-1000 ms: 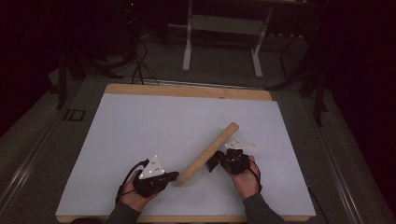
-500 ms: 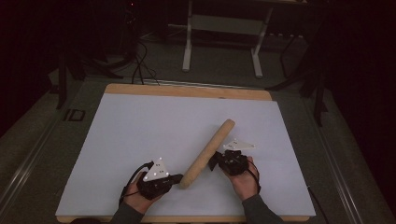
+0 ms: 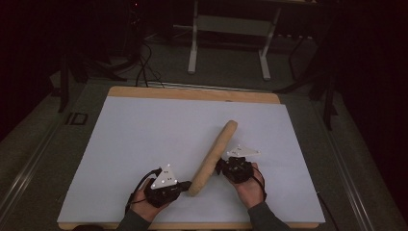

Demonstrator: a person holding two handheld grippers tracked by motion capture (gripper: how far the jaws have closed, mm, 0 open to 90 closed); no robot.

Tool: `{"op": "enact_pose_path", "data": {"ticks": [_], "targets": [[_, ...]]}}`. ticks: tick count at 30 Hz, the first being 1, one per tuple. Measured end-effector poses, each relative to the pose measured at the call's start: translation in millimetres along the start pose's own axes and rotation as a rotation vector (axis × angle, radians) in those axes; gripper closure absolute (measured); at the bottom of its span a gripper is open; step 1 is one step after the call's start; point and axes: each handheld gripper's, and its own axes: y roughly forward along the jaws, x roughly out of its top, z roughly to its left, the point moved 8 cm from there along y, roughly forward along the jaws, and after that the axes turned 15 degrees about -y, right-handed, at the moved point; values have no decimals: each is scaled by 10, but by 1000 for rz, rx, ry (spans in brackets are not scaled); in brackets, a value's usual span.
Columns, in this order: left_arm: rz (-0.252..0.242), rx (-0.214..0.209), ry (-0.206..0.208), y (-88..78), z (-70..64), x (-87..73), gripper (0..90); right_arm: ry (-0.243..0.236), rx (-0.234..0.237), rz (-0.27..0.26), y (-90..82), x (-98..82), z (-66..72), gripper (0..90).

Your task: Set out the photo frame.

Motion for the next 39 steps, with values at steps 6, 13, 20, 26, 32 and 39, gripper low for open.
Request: {"op": "enact_pose_path", "data": {"ticks": [6,13,20,26,32,39], "targets": [[0,-2,5,24,-29,-2,900,-1,6,-1,4,4,26,900],[-2,-13,11,75,-87,-3,900,-20,23,17,67,-18,108,900],[-3,-16,10,108,-122,-3,900,-32,28,18,113,-25,159,900],[-7,-4,18,135,-135,-4,900,-34,45,18,129,-30,193,900],[-11,-4,20,158,-158,-3,900,-29,71,11,152,-30,238,900],[-15,-10,21,203,-194,5,900,-33,96,9,165,-30,275,900]]}}
